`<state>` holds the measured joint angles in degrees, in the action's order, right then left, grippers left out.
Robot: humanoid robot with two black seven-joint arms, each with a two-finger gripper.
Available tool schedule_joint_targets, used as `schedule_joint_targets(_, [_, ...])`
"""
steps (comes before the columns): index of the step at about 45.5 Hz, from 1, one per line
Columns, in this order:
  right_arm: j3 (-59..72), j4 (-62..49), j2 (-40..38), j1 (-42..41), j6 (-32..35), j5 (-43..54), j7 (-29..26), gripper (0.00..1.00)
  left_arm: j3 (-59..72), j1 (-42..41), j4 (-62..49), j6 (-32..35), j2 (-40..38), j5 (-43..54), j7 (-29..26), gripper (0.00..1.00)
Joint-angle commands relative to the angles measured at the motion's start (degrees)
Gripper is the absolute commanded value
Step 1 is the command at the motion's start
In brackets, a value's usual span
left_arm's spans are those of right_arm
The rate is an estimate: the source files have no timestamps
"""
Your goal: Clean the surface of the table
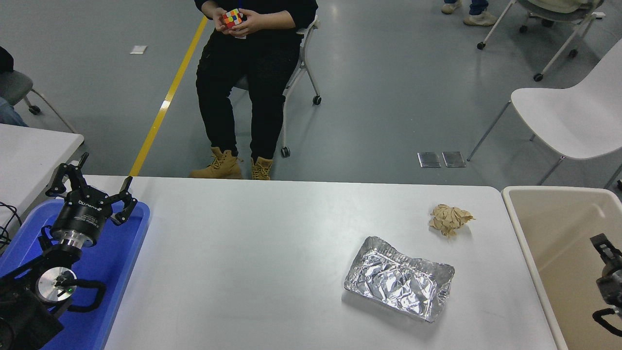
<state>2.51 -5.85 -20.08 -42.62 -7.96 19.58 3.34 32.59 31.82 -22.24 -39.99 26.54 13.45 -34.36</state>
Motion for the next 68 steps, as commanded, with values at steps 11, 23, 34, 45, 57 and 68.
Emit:
schedule_joint_targets(11, [-4.8, 9.8, -12.0, -16.7, -0.2, -10.1, 0.0, 0.98, 0.0, 0.0, 0.0, 0.0, 0.0, 0.0, 0.0, 1.0])
schedule_joint_targets(23, [-15.5, 21.7, -18.9, -22.2, -0.7, -11.2, 0.0, 0.98, -0.1, 0.0, 0.0, 0.0, 0.0, 0.0, 0.0, 1.0])
schedule_joint_targets(34, [-29.1, 35.5, -22.9, -22.2, -0.3, -11.2, 0.3, 0.98, 0.0, 0.0, 0.0, 0.0, 0.0, 0.0, 0.0, 1.0])
schedule_joint_targets(45, [-33.3, 42.2, -22.1, -22.7, 0.5, -11.2, 0.4, 0.98, 0.0, 0.0, 0.0, 0.0, 0.0, 0.0, 0.0, 1.0])
schedule_joint_targets(57, [-36.3, 45.0, -17.5, -22.6, 4.4, -11.2, 1.0, 0.98, 0.0, 0.0, 0.0, 0.0, 0.0, 0.0, 0.0, 1.0])
schedule_joint_targets(68, [-41.4, 49.1, -14.5, -17.6, 9.5, -11.1, 8.1, 0.98, 0.0, 0.0, 0.0, 0.0, 0.0, 0.0, 0.0, 1.0])
